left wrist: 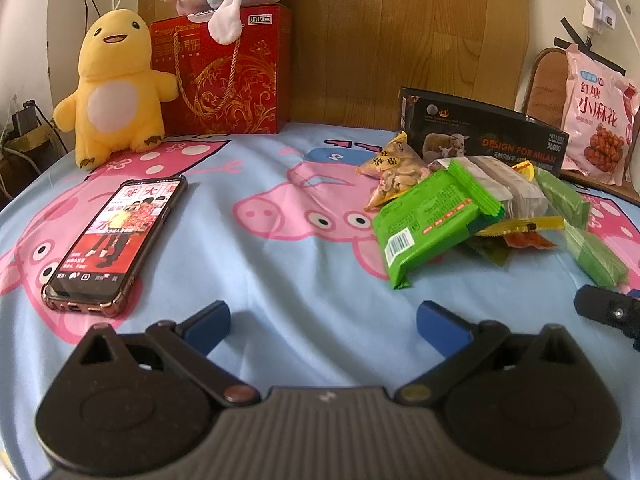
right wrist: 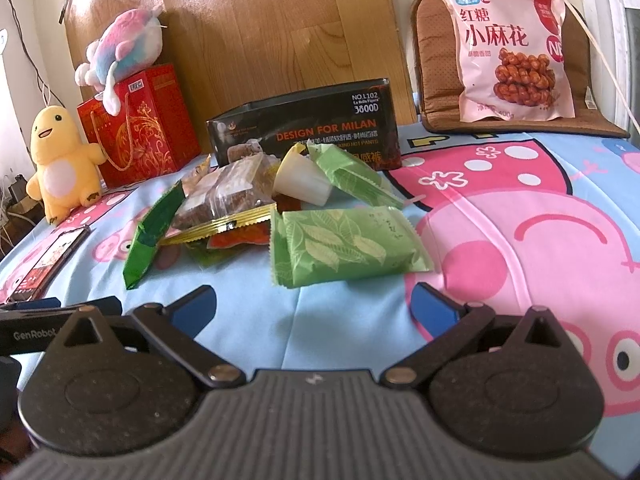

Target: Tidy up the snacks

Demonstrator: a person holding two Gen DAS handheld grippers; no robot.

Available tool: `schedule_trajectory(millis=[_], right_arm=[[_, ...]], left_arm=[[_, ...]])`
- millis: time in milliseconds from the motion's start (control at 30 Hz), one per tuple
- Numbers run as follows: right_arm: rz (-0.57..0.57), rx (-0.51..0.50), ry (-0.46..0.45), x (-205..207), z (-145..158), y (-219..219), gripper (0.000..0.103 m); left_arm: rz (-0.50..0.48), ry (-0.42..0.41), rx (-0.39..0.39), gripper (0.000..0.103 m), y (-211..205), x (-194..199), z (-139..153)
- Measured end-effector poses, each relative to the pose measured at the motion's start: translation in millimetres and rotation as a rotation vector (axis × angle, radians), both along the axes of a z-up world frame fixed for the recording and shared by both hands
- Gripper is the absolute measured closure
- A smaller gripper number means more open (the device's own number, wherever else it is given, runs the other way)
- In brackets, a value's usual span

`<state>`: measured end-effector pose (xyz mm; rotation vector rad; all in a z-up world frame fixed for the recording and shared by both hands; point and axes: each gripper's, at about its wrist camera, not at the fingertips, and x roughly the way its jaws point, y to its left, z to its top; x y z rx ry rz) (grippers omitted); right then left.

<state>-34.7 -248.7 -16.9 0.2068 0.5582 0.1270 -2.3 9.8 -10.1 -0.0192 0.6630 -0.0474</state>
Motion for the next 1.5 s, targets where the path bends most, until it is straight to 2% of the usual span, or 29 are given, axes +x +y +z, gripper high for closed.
schedule_trajectory(millis=[167, 367, 533, 700, 767, 1033, 1367, 1433, 1467, 1500], right_arm=[[0.000, -0.006, 0.001, 0.2, -0.3, 0.6, 0.000], [0.000, -0.004, 0.000, 0.1, -0.2, 0.2, 0.000], [0.000, 0.002, -0.001, -0.2, -0.2, 0.0, 0.000], [0.000, 0.005, -0.002, 0.0, -0.3, -0.2, 0.000], [0.000, 0.006, -0.002, -0.1, -0.2, -0.3, 0.000], [-0.001, 0.004, -0.002, 0.4, -0.5, -0.1, 0.000], [-0.004, -0.001, -0.008, 0.0, 0.3, 0.9, 0.000], [0.011, 0.003, -0.035, -3.0, 2.5, 1.3, 0.018], [0.028, 0.001, -0.043, -3.1, 5.0, 2.4, 0.024], [0.049, 0.001, -0.048, -2.4, 8.4, 3.9, 0.036]], left_arm=[[0.005, -0.008, -0.016, 0.000, 3.2, -2.1, 0.2], [0.030, -0.028, -0.090, 0.000, 11.6, -3.7, 2.0], [0.028, -0.029, -0.023, 0.000, 6.7, -2.6, 3.8], [0.041, -0.096, 0.075, 0.000, 2.1, -2.8, 12.6], [0.044, -0.113, 0.086, 0.000, 1.3, -0.9, 13.6], [0.025, -0.029, 0.027, 0.000, 10.0, 10.4, 6.1], [0.018, -0.014, -0.074, 0.000, 25.3, 10.0, 3.5], [0.011, -0.020, -0.090, 0.000, 27.1, 8.7, 3.6], [0.007, -0.023, -0.101, 0.000, 28.6, 8.4, 3.5], [0.006, -0.023, -0.119, 0.000, 31.3, 8.4, 3.3]])
